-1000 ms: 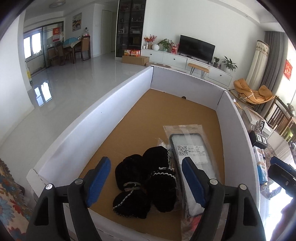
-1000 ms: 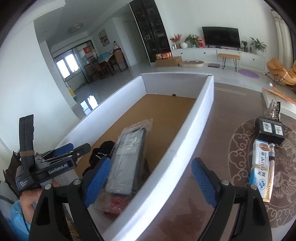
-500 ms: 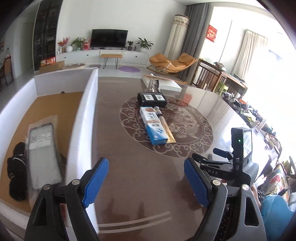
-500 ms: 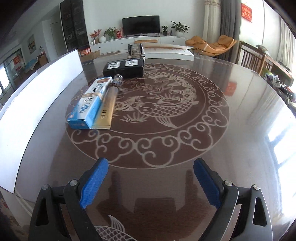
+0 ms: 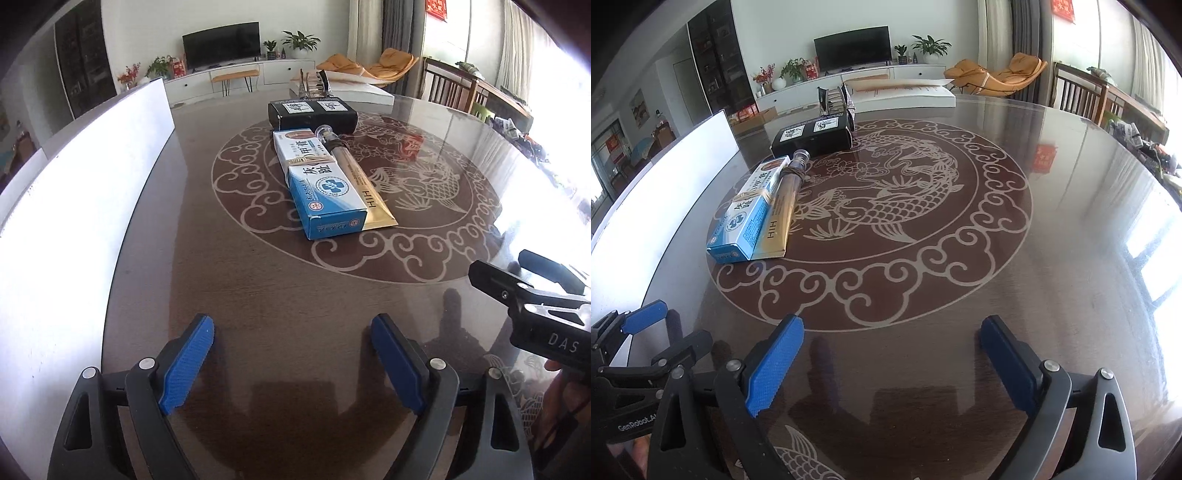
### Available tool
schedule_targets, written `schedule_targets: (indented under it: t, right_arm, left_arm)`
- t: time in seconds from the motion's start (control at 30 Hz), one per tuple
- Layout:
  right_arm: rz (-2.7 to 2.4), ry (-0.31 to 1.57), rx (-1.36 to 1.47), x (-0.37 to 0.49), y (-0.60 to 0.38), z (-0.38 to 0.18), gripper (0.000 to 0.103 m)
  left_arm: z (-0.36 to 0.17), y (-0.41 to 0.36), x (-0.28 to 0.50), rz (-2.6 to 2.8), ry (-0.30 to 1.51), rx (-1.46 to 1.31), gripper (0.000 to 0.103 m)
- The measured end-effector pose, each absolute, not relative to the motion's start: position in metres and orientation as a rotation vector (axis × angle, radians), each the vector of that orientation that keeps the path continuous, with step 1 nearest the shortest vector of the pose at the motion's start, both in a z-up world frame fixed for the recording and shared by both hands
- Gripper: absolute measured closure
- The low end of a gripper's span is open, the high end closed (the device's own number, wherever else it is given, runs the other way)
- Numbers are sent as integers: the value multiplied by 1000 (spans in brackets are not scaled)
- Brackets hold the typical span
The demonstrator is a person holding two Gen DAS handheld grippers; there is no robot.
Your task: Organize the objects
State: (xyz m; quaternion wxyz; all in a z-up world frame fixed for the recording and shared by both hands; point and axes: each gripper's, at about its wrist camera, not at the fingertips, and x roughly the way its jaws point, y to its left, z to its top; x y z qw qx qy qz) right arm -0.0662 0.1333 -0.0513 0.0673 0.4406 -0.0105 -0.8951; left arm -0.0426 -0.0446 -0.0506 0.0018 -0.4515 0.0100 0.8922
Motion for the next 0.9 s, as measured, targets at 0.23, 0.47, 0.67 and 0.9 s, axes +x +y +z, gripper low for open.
schedule_targets:
  t: [0.23, 0.47, 0.67, 0.9]
  right_arm:
    - [-2695, -11, 1351, -67, 130, -52, 0]
    - [-2695, 18, 1364, -65, 128, -53, 0]
    - [-2693, 26, 1366, -64, 128, -54, 0]
    - [-2694, 46, 1374, -64, 126, -54, 0]
  left_arm:
    - [-55, -50, -50, 2816, -16, -1451, 0]
    - [-55, -50, -50, 2817, -15, -1451, 0]
    - [-55, -50, -51, 2817, -13, -1451, 0]
    - [-55, -50, -51, 2817, -13, -1451, 0]
